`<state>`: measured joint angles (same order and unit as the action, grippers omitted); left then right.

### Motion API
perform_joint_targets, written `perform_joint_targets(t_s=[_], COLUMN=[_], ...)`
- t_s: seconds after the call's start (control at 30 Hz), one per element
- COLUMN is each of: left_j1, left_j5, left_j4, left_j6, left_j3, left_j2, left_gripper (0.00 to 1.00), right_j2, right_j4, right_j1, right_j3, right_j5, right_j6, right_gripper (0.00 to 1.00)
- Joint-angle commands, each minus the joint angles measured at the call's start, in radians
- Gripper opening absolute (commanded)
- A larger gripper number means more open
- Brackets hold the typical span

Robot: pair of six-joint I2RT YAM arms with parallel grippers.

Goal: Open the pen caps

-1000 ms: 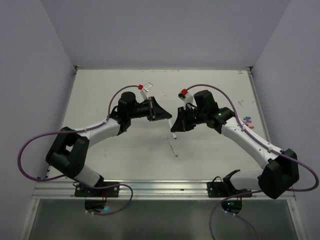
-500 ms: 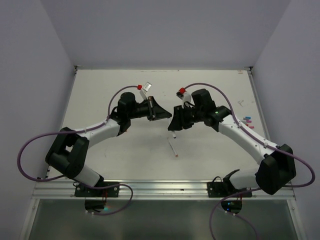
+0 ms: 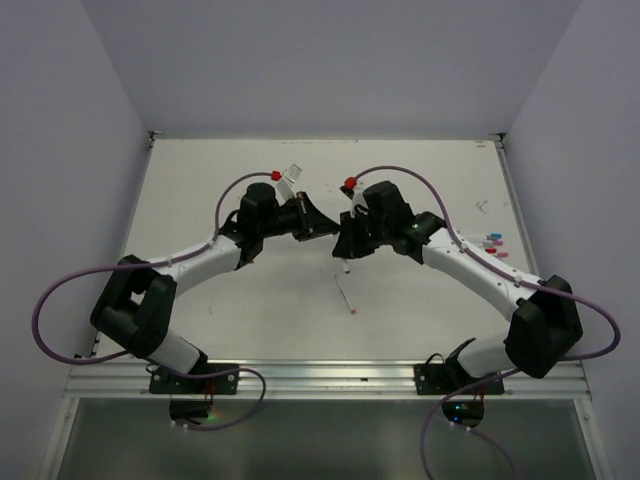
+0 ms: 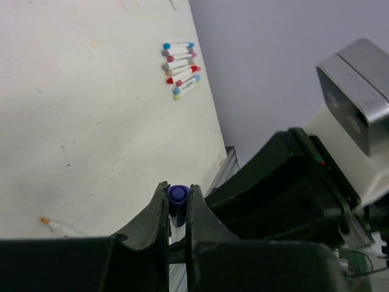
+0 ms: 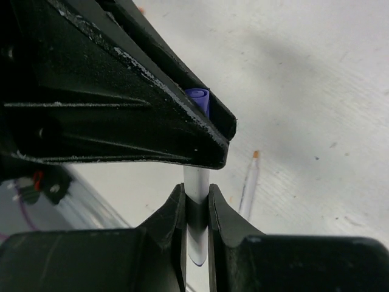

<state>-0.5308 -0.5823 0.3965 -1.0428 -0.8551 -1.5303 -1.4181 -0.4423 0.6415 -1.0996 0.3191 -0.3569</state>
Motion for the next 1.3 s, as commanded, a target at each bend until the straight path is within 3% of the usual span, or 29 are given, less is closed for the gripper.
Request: perform_joint_targets(t_s=[0.0, 0.03, 0.27, 0.4, 0.6, 0.8, 1.27], left_j1=[0.018, 0.032, 0.098, 0.138, 0.172, 0.180, 0.230], left_j5=[0.215, 0.213, 0.160, 0.148, 0.317, 0.387, 0.384], left_j4=[-0.158, -0.185, -0.196, -0.143, -0.478, -0.565, -0.581], left_j6=[0.119, 0.122, 0.122, 0.115, 0.323, 0.417, 0.445], left_j3=[-0.146, -0.169, -0.222, -0.162, -0.174, -0.116, -0.081], left_j2=[0.009, -0.004, -0.076, -0.047, 0.008, 0.058, -0.057], left_gripper=[0.00, 0.00, 0.00, 0.00, 0.00, 0.00, 0.00], right_j2=[-0.022, -0.030, -0.084, -0.044, -0.059, -0.108, -0.203], right_j4=[-0.126, -0.139, -0.191, -0.133, -0.200, -0.122, -0.007], right_j1=[0.073, 0.098, 0.222, 0.224, 0.219, 0.218, 0.188], right_j3=[-0.043, -0.045, -0.034, 0.013, -0.006, 0.041, 0.107], right_j5=[-0.397, -0.545, -0.893, -0.758, -0.595, -0.539, -0.482], right_j6=[-0.005, -0.001, 0.032, 0.041, 0.026, -0.007, -0.033], right_gripper=[0.00, 0.00, 0.00, 0.00, 0.00, 0.00, 0.00])
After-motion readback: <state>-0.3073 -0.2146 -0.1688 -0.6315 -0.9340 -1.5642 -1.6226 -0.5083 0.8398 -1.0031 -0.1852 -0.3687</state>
